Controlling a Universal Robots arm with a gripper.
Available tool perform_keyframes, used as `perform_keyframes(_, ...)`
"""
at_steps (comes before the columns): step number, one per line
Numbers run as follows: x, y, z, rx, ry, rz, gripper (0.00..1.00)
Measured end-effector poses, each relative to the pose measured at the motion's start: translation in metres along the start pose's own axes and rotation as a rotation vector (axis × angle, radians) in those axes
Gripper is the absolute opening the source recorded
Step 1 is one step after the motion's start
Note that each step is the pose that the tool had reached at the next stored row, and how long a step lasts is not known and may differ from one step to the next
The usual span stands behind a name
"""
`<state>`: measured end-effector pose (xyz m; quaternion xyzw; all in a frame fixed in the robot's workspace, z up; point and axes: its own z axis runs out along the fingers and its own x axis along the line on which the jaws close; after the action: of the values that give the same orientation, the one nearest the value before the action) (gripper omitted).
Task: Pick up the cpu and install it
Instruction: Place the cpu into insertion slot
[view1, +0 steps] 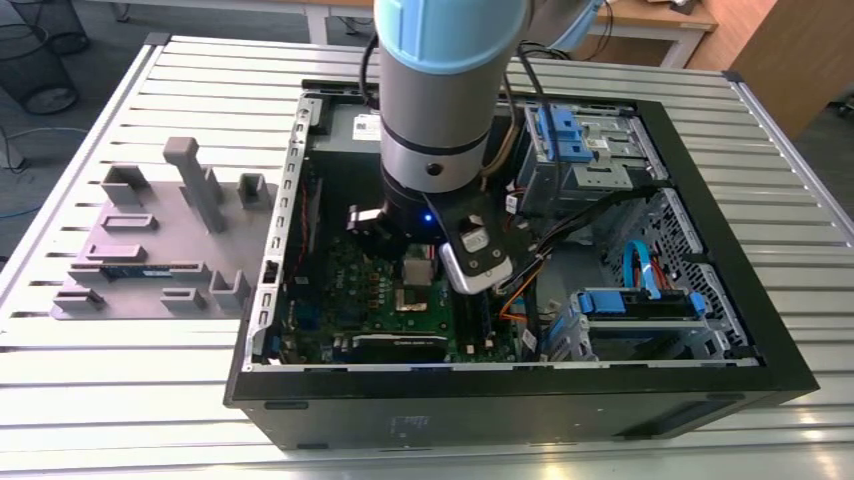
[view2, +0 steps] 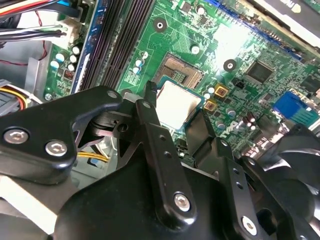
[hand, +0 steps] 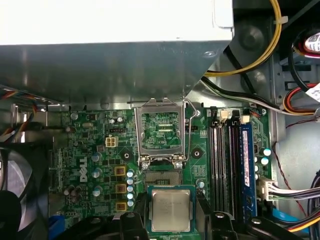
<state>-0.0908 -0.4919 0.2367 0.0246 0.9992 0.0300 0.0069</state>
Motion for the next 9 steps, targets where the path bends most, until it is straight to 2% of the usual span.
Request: perform_keyframes(9,0.0005,-0.002,0.015,0.0,-0.0008,0.011,0.47)
